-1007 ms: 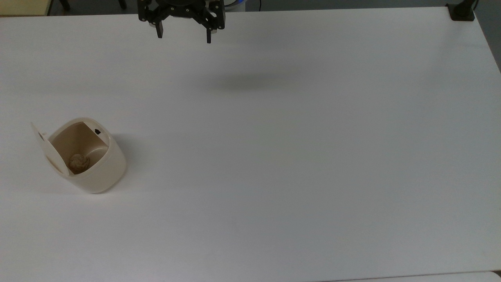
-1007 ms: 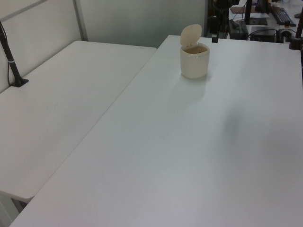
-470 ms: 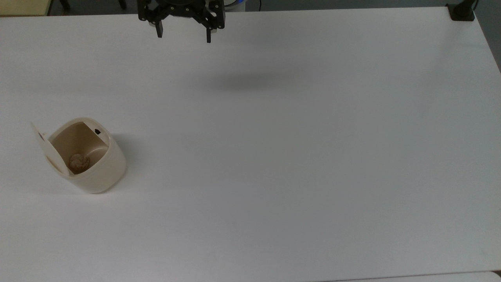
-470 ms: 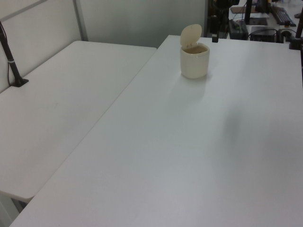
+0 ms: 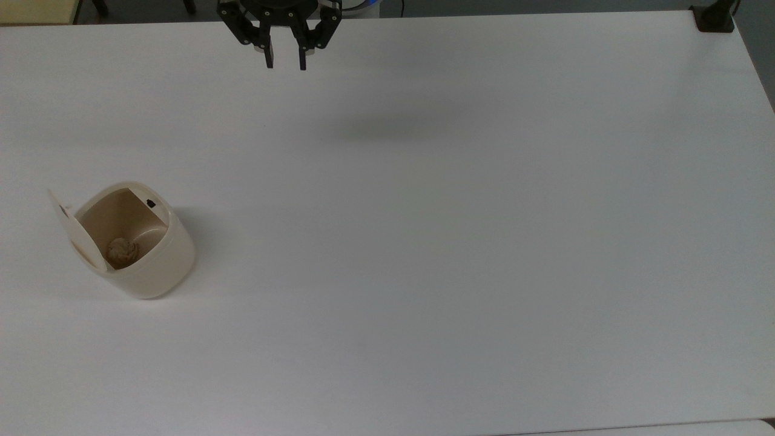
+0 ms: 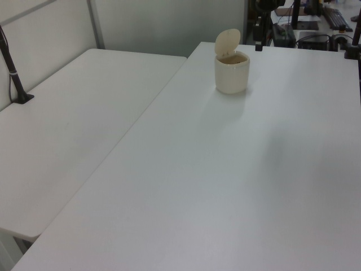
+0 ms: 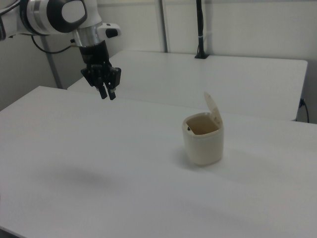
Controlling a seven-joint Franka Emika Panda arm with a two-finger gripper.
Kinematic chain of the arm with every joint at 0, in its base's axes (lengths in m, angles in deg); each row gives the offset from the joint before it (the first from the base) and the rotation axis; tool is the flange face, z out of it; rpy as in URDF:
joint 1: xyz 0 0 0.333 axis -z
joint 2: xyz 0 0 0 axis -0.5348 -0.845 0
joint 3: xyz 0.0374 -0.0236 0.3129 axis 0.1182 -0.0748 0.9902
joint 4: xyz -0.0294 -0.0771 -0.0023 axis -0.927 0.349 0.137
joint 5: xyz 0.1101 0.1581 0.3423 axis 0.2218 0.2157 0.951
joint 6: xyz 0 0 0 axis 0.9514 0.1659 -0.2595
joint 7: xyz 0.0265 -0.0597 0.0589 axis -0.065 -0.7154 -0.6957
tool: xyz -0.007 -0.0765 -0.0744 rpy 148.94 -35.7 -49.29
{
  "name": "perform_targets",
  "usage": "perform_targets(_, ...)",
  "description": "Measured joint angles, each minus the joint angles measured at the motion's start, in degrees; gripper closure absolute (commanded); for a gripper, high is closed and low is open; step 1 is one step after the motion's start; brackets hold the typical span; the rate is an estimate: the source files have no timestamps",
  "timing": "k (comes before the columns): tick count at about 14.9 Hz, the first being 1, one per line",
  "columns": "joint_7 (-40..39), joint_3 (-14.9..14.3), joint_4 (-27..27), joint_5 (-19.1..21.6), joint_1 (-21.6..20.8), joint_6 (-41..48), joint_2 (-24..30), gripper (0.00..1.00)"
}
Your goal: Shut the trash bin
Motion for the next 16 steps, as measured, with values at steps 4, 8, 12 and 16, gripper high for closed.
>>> perform_targets(4, -0.19, 0.00, -0.08, 0.00, 0.00, 0.00, -0.04, 1.00)
perform_targets(8, -0.13, -0.35, -0.10, -0.06, 0.76, -2.87, -0.69, 1.00)
perform_targets(12, -0.13, -0.68, 0.21, -0.14, 5.66, -10.65, -3.59, 1.00)
perform_targets(16, 0.18, -1.03, 1.40, -0.15, 11.84, -21.44, -6.53, 0.99)
